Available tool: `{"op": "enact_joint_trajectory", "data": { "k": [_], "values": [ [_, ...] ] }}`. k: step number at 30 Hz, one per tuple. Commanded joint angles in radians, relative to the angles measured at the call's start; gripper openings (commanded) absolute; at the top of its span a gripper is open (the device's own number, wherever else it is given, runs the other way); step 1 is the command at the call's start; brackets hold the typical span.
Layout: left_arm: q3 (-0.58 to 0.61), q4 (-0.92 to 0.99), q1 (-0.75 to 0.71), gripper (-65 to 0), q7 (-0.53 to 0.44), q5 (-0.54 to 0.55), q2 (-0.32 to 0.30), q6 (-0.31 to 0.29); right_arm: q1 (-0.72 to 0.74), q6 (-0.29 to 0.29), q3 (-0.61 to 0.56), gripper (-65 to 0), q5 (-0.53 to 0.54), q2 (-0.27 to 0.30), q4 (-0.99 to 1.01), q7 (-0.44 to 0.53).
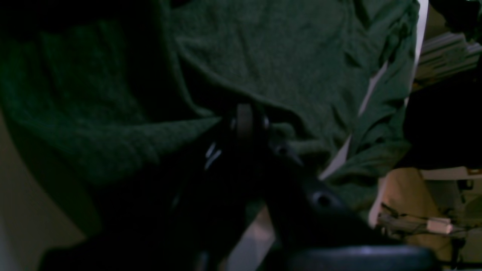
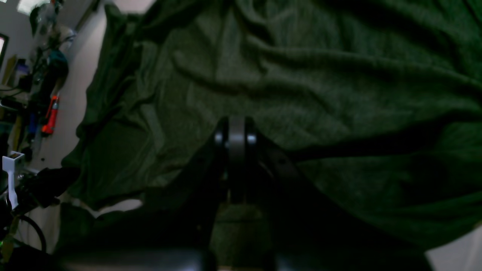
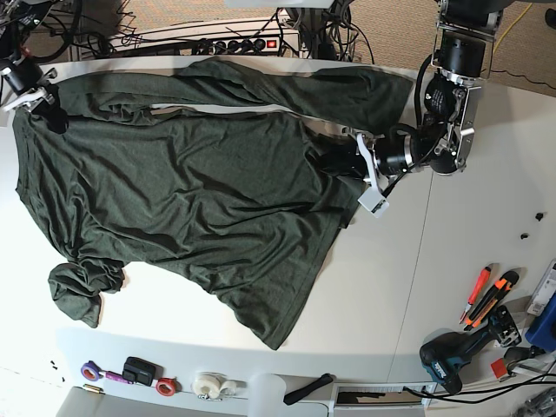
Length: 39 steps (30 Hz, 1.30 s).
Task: Layout the t-shirt on the table in an organized manner, then fold the t-shirt properly
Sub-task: 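Move the right gripper to the collar corner and grasp it, then hold the collar corner with the right gripper while the left gripper holds the sleeve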
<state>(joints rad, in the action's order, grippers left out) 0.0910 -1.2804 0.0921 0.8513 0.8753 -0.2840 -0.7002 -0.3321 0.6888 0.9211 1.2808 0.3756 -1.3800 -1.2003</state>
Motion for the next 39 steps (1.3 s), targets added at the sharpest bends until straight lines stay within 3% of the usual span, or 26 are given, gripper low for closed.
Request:
{"op": "enact_joint_trajectory", "data": {
  "k": [1,6,10,14,19,23,28,36,39],
  "values": [
    [-0.003,-0.01,0.013,-65.0,0.001,-0.023,-0.016,0.002,-0.001,0.009,0.007,-65.0,0.026,0.013,-0.014,-0.002],
    [-0.003,-0.01,0.013,-65.0,-0.003,-0.062,-0.032,0.031,-0.004,0.009,0.007,-65.0,-0.077,-0.008,-0.014,0.006],
    [-0.003,-0.01,0.013,-65.0,-0.003,-0.092,-0.032,0.035,-0.003,0.009,0.007,-65.0,-0.198,-0.007,-0.014,0.096],
    [-0.003,-0.01,0.013,-65.0,-0.014,-0.184,-0.032,0.128,-0.003,0.009,0.007,-65.0,-0.343,-0.007,-0.014,0.187],
    [-0.003,-0.01,0.013,-65.0,-0.014,-0.239,-0.032,0.175,-0.003,0.009,0.007,-65.0,-0.423,-0.007,-0.014,0.238],
    [-0.003,-0.01,0.013,-65.0,-0.013,-0.278,-0.033,0.188,-0.003,-0.038,0.007,-65.0,-0.481,-0.007,-0.014,0.27],
    [-0.003,-0.01,0.013,-65.0,0.007,-0.251,-0.05,0.188,-0.003,-0.083,0.007,-65.0,-0.517,-0.007,-0.014,0.277],
    [-0.003,-0.021,0.013,-65.0,0.076,-0.114,-0.121,0.175,-0.003,-0.087,0.007,-65.0,-0.522,-0.007,-0.014,0.278],
    [-0.003,-0.034,0.013,-65.0,0.085,-0.075,-0.138,0.127,-0.003,-0.087,0.007,-65.0,-0.522,-0.007,-0.014,0.278]
  ]
}}
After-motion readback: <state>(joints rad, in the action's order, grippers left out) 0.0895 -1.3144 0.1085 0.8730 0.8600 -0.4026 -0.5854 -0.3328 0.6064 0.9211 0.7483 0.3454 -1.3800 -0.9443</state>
